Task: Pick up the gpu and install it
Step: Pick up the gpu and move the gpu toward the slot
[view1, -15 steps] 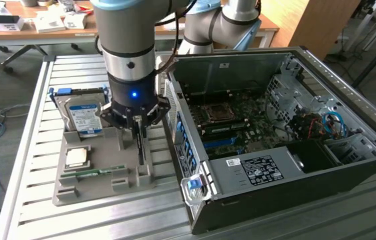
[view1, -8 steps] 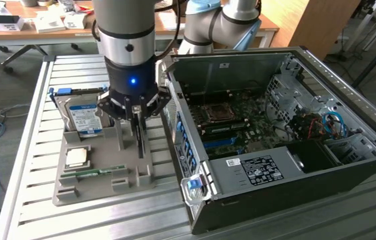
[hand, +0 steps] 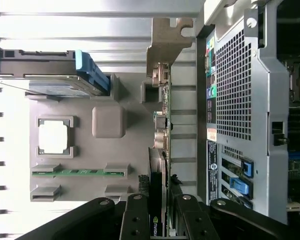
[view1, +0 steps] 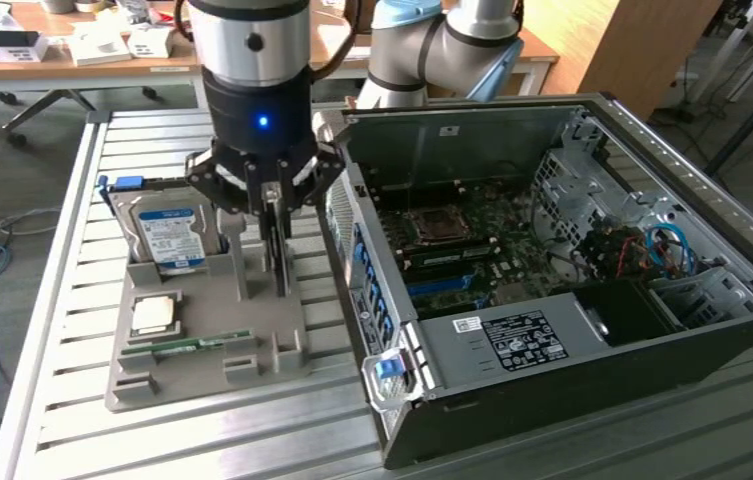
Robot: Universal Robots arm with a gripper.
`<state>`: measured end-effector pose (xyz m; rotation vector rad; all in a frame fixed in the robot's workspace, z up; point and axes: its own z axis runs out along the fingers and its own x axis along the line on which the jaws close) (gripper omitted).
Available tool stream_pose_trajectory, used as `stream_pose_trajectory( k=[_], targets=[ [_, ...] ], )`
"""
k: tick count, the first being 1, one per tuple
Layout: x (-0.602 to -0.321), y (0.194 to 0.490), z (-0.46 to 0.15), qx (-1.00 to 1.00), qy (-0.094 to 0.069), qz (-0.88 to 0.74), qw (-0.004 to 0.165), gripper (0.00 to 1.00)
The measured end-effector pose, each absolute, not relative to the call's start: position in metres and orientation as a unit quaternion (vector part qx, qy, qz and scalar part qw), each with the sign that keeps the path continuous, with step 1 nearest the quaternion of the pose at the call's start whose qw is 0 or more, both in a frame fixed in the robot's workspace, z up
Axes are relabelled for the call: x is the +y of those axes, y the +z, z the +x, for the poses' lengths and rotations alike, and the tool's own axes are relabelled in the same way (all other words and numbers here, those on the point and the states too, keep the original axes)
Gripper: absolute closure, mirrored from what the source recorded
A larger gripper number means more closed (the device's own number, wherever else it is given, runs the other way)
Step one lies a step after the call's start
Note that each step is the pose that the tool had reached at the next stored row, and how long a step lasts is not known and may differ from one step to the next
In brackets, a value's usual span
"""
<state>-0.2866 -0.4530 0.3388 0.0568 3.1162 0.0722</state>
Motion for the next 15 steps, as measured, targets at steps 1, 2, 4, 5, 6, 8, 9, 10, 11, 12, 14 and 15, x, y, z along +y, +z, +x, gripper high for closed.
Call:
stream_pose_trajectory(
  k=[1,2,4,5,6,8,9,10,11,12,14,15],
  targets=[
    [-0.453,0.343,-0.287,0.999,0.023,0.018,0.012,0.74],
    [-0.453,0.348,-0.287,0.999,0.023,0.018,0.012,0.74],
    [-0.453,0.357,-0.287,0.999,0.023,0.018,0.012,0.74],
    [-0.453,0.361,-0.287,0.999,0.023,0.018,0.012,0.74],
    [-0.453,0.365,-0.287,0.999,0.023,0.018,0.012,0.74],
    [-0.453,0.374,-0.287,0.999,0.023,0.018,0.012,0.74],
    [-0.453,0.378,-0.287,0.999,0.023,0.018,0.012,0.74],
    [-0.453,0.383,-0.287,0.999,0.023,0.018,0.012,0.74],
    [-0.453,0.387,-0.287,0.999,0.023,0.018,0.012,0.74],
    [-0.453,0.390,-0.287,0.999,0.023,0.018,0.012,0.74],
    [-0.453,0.397,-0.287,0.999,0.023,0.018,0.012,0.74],
    [-0.453,0.401,-0.287,0.999,0.023,0.018,0.012,0.74]
  ],
)
